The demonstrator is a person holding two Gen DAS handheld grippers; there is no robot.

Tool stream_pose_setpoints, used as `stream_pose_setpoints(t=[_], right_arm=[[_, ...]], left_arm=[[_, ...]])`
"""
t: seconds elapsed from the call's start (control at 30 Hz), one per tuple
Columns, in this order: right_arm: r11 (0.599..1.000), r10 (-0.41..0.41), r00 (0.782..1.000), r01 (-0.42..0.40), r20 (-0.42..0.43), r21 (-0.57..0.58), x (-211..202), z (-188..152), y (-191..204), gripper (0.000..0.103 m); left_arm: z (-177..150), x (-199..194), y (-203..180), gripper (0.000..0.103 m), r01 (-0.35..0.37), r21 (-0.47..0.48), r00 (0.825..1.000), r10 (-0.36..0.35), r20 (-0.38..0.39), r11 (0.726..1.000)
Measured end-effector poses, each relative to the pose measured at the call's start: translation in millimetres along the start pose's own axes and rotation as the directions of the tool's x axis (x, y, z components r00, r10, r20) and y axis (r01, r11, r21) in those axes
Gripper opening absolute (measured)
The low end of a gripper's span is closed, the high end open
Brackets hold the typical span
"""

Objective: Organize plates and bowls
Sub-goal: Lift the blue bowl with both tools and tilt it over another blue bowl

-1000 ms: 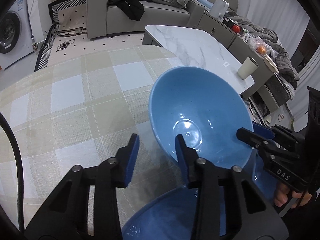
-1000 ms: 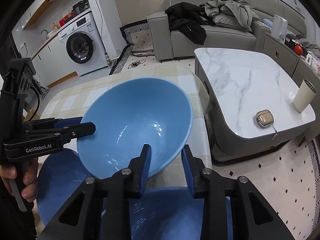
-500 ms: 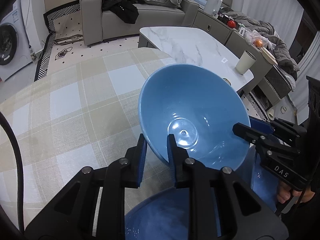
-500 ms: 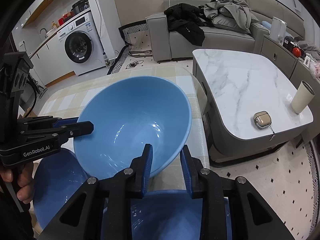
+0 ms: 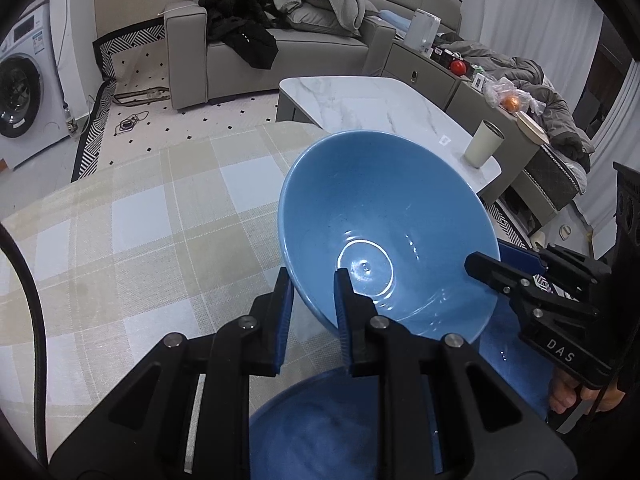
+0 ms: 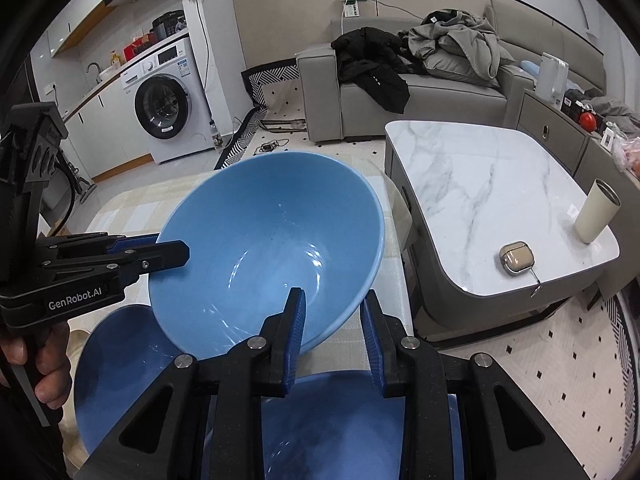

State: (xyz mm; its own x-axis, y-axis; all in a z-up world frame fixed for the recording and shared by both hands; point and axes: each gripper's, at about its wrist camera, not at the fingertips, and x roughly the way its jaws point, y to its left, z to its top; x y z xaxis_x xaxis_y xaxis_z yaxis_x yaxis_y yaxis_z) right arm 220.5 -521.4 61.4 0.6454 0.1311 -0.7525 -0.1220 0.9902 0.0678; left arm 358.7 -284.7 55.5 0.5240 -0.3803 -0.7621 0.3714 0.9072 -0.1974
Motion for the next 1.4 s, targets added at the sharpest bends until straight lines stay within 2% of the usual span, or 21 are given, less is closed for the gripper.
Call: stream_pose_setpoints(t=[0.87,1.4], right_arm=[[1.0,0.018,0.993,-0.016,0.117,-0.013,-80,-6,19,0.029],[0.999,0.034,0.987,-0.03,0.158,-0.029,-120,-27,48,0.029]], left_arm=[[-24,-122,-22,0.018,-0.004,0.009,0.994,0.003,0.105,1.0],[-78,-195,-21,0.018,-0.007,0.006,0.992,0.006,0.127,1.0]])
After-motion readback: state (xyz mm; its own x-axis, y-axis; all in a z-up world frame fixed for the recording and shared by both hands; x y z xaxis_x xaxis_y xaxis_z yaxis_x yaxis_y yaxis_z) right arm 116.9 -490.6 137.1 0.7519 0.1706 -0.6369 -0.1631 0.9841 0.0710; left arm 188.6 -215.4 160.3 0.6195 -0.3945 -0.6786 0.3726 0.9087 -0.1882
